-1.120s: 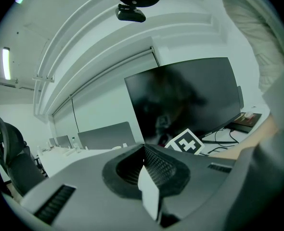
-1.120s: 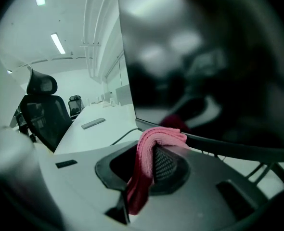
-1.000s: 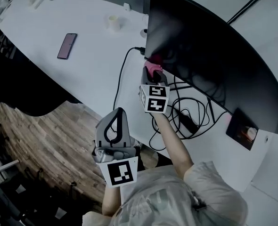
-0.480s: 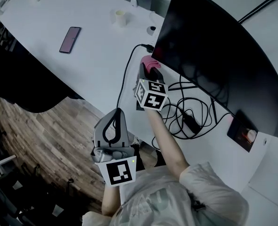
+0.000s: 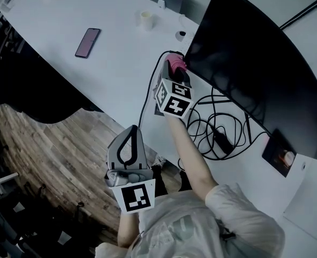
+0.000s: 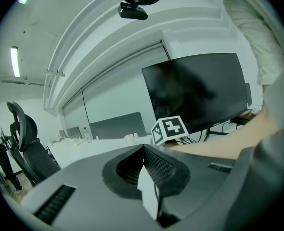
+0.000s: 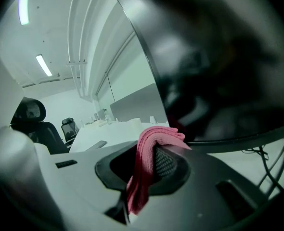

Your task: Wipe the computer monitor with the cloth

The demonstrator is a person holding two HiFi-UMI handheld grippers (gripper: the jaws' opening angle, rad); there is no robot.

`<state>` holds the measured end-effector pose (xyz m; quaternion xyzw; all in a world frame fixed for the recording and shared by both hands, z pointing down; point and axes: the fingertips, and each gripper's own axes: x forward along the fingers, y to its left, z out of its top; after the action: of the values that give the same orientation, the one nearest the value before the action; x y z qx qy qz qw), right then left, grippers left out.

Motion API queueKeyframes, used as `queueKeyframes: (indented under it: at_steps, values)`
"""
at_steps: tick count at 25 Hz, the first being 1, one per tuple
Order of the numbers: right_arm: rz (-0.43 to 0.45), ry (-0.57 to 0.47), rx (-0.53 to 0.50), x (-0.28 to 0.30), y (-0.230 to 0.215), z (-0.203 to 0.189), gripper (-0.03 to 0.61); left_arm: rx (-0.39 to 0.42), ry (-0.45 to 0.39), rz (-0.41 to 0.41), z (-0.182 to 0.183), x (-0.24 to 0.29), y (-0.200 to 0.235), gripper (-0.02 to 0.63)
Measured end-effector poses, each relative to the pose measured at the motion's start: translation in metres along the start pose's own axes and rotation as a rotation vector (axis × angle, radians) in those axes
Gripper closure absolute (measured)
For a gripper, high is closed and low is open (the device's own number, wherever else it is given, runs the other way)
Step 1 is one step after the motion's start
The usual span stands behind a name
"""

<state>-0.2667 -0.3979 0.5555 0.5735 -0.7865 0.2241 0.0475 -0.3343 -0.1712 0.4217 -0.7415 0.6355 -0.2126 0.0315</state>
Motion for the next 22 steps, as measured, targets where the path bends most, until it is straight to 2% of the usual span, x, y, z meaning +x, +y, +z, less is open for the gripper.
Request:
queueKeyframes:
  at_steps: [5, 9, 22]
  values:
    - [-0.017, -0.043, 0.001, -0.002, 0.003, 0.011, 0.522, -0.005, 0.004, 0.005, -0.002, 0.000, 0.003, 0.609]
    - [-0.012, -0.114, -0.005, -0.011, 0.009, 0.033, 0.522, -0.005, 0.000, 0.005, -0.001, -0.001, 0.003, 0.609]
    - [0.044, -0.383, 0.008, -0.060, 0.051, 0.150, 0.522, 0.008, -0.057, 0.035, 0.022, -0.016, 0.007, 0.609]
